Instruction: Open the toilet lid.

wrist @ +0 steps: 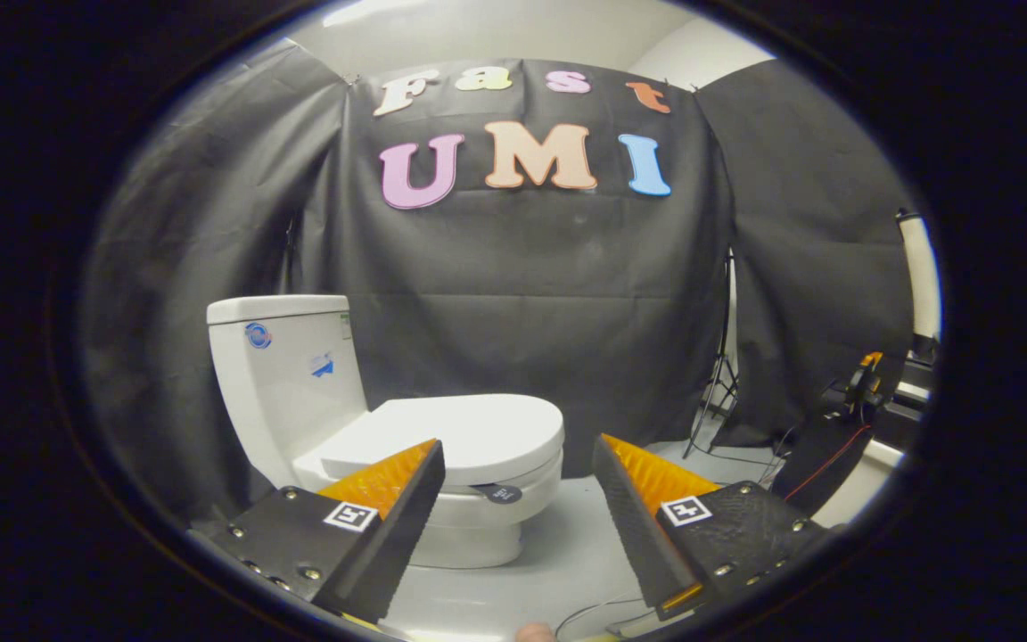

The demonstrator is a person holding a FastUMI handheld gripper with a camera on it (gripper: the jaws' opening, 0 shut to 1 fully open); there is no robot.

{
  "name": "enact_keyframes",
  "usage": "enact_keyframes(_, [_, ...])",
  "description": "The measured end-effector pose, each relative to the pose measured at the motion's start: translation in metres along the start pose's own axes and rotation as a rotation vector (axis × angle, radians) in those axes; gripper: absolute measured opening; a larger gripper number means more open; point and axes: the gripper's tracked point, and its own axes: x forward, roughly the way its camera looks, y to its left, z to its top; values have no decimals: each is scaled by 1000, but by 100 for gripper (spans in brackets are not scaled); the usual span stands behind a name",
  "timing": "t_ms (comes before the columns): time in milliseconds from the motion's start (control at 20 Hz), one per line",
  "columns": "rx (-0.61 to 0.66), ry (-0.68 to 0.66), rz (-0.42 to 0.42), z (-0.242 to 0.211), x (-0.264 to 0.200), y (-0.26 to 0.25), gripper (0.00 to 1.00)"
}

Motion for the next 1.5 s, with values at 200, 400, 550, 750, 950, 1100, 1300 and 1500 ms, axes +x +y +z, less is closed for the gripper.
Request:
enact_keyframes(200, [3, 3, -1, -1, 1, 0, 100])
enact_keyframes(400, [3, 5, -2, -2, 1, -1, 99])
enact_keyframes(550, [3, 10, 2, -4, 2, 1, 100])
enact_keyframes(750, [4, 20, 9, -7, 4, 5, 100])
enact_keyframes(950, [36, 22, 13, -7, 10, 9, 100])
enact_keyframes(1100, [56, 34, 9, -8, 18, 12, 100])
enact_keyframes(1300, [110, 82, -3, -21, 35, 16, 100])
enact_keyframes(1500, [212, 171, 12, -39, 49, 24, 100])
